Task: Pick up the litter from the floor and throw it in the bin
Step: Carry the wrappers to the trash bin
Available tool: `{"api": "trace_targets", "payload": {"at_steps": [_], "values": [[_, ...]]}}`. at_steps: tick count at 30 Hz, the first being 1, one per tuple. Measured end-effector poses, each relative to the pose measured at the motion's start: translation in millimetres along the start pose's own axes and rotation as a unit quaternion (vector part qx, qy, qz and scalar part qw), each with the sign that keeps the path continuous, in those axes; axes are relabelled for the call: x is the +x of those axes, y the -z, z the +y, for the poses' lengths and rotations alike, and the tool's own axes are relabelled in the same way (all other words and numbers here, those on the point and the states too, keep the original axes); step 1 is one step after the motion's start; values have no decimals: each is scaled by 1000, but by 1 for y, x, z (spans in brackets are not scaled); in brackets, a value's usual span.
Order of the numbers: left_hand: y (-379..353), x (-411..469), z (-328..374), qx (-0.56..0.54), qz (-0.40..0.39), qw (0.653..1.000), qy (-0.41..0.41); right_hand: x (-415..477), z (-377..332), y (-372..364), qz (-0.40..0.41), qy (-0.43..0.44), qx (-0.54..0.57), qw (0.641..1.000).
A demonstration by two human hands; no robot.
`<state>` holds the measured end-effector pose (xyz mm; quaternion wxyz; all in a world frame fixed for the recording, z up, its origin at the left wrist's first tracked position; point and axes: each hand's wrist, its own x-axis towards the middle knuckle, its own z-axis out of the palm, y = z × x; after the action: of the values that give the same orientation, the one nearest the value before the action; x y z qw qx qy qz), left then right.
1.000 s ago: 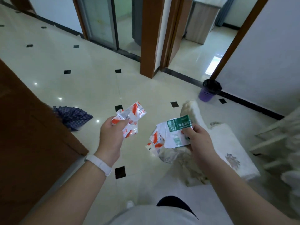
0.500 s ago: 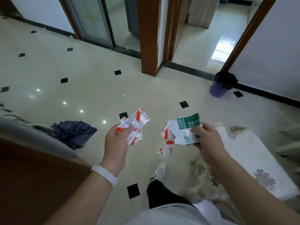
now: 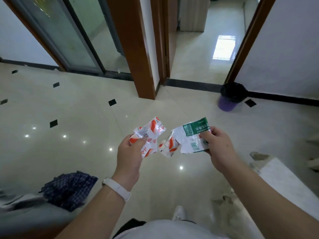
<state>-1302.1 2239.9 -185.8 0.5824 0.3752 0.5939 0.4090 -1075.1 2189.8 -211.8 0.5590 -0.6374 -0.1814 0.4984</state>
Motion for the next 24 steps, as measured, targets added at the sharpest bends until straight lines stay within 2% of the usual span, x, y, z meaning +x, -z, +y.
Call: {"api": "trace_targets", "payload": {"at_steps": [6, 12, 18, 24], "values": [[-62, 78, 22, 28, -77, 997, 13, 57, -18, 20, 102, 2, 19, 995], [-113, 167, 36, 47, -170, 984, 29, 114, -38, 10, 185, 1, -2, 983], [-167, 278, 90, 51, -246, 967, 41, 166, -90, -1, 306, 24, 13, 952], [-217, 375, 130, 48, -283, 957, 44, 224, -140, -9, 370, 58, 34, 927]]}}
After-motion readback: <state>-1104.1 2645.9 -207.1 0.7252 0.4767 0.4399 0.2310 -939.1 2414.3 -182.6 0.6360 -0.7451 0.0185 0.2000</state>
